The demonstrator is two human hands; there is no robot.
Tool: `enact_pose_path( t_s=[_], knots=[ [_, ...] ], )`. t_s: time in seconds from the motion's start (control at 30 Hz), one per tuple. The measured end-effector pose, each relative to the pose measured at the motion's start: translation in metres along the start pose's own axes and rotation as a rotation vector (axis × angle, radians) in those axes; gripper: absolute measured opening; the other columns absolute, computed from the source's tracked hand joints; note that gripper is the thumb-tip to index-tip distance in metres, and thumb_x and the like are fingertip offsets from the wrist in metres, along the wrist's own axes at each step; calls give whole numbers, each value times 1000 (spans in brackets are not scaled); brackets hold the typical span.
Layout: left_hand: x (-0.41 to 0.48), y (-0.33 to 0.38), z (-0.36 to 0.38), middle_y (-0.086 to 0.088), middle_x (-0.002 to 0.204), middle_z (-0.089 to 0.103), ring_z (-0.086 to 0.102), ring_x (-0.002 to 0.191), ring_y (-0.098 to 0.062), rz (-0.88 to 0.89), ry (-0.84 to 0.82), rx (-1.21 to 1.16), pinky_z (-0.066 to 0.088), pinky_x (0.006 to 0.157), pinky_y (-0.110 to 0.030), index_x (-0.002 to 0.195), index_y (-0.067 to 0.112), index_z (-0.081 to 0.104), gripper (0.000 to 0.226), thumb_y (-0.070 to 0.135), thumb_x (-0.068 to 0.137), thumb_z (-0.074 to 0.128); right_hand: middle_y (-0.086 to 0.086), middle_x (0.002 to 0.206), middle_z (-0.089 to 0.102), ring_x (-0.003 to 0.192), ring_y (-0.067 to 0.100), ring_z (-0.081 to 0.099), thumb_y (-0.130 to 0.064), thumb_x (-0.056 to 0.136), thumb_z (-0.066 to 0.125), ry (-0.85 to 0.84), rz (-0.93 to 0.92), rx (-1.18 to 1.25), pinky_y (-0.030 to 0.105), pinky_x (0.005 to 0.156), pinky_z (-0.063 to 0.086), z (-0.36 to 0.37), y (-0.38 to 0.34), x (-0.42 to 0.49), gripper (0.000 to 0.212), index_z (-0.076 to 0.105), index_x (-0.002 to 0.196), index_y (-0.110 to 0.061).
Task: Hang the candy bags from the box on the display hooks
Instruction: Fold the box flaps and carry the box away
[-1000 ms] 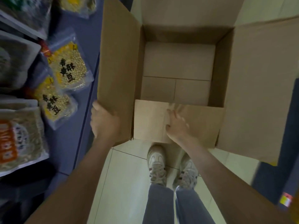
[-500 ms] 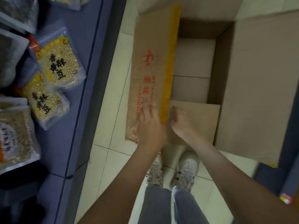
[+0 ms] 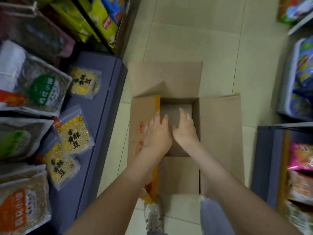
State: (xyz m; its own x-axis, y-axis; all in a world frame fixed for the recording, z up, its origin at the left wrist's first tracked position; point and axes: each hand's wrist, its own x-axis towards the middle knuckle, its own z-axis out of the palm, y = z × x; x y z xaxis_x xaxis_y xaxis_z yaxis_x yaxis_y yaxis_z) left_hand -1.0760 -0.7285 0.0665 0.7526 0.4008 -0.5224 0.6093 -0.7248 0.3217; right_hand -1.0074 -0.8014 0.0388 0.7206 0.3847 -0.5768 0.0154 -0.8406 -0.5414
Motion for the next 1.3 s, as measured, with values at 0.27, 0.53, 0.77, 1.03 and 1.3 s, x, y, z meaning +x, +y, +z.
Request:
enact_pose_path(
  t_s=[0.27, 0.53, 0.77, 1.03, 1.3],
  knots=[
    [101, 56, 21, -20, 133, 51, 56, 112, -32, -164, -103, -398, 48, 94, -40, 151, 17, -8, 78, 22, 97, 47, 2, 157, 17, 142, 21, 24, -7, 90, 56, -14, 148, 329, 30, 110, 27, -53, 45, 111, 79, 8, 151, -20],
    [182, 91, 48, -17, 145, 38, 58, 102, -30, -136, -72, -378, 44, 74, -32, 151, 17, -5, 74, 14, 96, 45, -6, 157, 12, 138, 19, 29, -11, 84, 66, -201, 197, 615, 37, 113, 29, -80, 68, 211, 97, -3, 150, -31],
    [215, 60, 85, -16, 125, 55, 60, 88, -24, -257, -148, -406, 46, 75, -32, 151, 21, -11, 77, 16, 98, 45, 1, 152, 28, 117, 18, 48, -6, 89, 52, -236, 243, 855, 34, 80, 50, -52, 68, 265, 89, -7, 150, -32],
    [198, -18, 114, -12, 160, -9, -21, 142, -40, -337, -383, 390, -4, 113, -58, 149, 25, 22, 59, 25, 95, 44, 4, 144, 34, 128, 24, 37, -13, 79, 62, 7, 290, 657, 37, 95, 43, -29, 65, 276, 84, 15, 148, -21],
    [205, -33, 57, -13, 159, 5, 0, 147, -30, -408, 130, 233, 6, 118, -43, 140, 14, 34, 48, 30, 96, 41, -1, 159, 4, 146, 15, -1, -12, 77, 59, 257, -167, -350, 45, 115, -3, -52, 2, 294, 97, -3, 151, -26]
  ],
)
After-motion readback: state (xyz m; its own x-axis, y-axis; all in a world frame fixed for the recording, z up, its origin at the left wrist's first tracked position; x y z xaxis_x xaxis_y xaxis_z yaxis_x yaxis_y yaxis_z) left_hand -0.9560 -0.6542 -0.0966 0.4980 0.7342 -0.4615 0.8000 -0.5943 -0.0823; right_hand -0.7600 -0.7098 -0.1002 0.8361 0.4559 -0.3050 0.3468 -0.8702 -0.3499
